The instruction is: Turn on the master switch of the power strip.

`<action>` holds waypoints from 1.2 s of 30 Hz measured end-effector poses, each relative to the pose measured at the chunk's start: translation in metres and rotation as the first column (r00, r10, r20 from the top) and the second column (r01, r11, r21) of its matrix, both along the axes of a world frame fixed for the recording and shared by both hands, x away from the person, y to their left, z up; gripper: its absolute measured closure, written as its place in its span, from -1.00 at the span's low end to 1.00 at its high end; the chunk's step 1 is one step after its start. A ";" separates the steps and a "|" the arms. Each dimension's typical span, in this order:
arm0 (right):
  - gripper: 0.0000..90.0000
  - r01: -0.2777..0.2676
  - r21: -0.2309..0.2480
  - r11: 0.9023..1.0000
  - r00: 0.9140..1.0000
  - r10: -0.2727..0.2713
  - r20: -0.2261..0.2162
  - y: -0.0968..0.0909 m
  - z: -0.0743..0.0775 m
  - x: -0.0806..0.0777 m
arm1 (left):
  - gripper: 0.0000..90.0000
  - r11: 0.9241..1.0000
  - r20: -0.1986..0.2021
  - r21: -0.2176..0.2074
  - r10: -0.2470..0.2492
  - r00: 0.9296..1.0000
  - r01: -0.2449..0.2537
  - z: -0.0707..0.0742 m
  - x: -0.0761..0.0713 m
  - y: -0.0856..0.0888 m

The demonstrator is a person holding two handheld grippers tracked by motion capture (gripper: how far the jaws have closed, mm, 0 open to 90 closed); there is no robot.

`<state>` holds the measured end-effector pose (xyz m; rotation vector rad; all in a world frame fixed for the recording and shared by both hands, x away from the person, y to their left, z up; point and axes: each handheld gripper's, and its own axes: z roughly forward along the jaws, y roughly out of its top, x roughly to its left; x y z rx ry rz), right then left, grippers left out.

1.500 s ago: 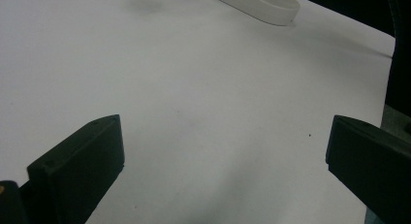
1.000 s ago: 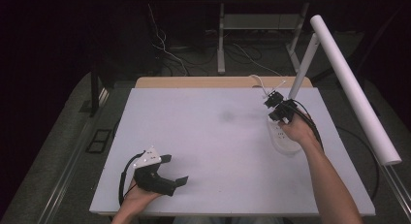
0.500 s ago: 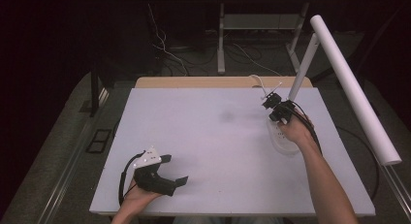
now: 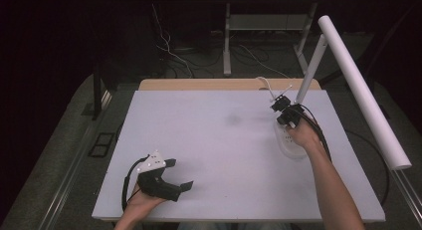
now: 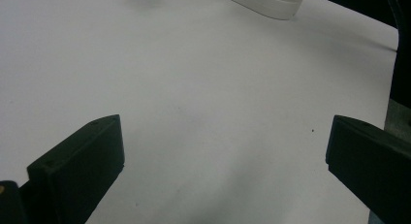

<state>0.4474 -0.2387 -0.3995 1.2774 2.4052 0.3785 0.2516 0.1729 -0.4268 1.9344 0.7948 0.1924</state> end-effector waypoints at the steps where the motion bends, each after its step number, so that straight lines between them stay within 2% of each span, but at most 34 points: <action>1: 1.00 0.004 0.006 1.000 1.000 -0.004 0.002 -0.001 0.000 0.000 | -1.00 1.000 0.000 0.001 -0.001 1.000 0.001 0.000 0.000 0.000; 10: 1.00 0.014 0.021 1.000 0.999 -0.014 0.028 -0.003 -0.003 -0.003 | -1.00 1.000 0.005 0.009 -0.006 1.000 0.006 0.000 0.000 0.000; 15: 1.00 0.034 0.000 0.999 0.999 -0.034 0.030 0.001 -0.005 -0.004 | -1.00 1.000 0.007 0.012 -0.008 1.000 0.008 0.000 -0.001 -0.001; 21: 1.00 0.068 0.039 0.997 0.997 -0.068 0.018 -0.002 -0.005 -0.002 | -1.00 1.000 0.008 0.017 -0.013 1.000 0.013 0.000 -0.001 -0.001; 24: 1.00 0.062 0.041 0.997 0.998 -0.064 0.029 -0.003 -0.006 -0.004 | -1.00 1.000 0.010 0.018 -0.013 1.000 0.013 0.000 -0.001 0.000; 25: 1.00 0.062 0.068 0.996 0.997 -0.065 0.041 -0.007 -0.007 -0.005 | -1.00 1.000 0.009 0.018 -0.011 1.000 0.011 0.000 -0.001 0.000; 30: 1.00 0.047 0.067 0.997 0.998 -0.049 0.043 -0.007 -0.005 -0.005 | -1.00 1.000 0.001 0.018 -0.005 1.000 0.005 -0.001 0.001 0.000; 32: 1.00 0.049 0.062 0.997 0.998 -0.050 0.027 -0.007 -0.004 -0.004 | -1.00 1.000 0.000 0.018 -0.002 1.000 0.002 -0.001 0.001 0.000; 36: 1.00 0.049 0.058 0.997 0.998 -0.051 0.040 -0.007 -0.003 -0.005 | -1.00 1.000 0.003 0.016 0.002 1.000 -0.002 -0.001 0.001 0.001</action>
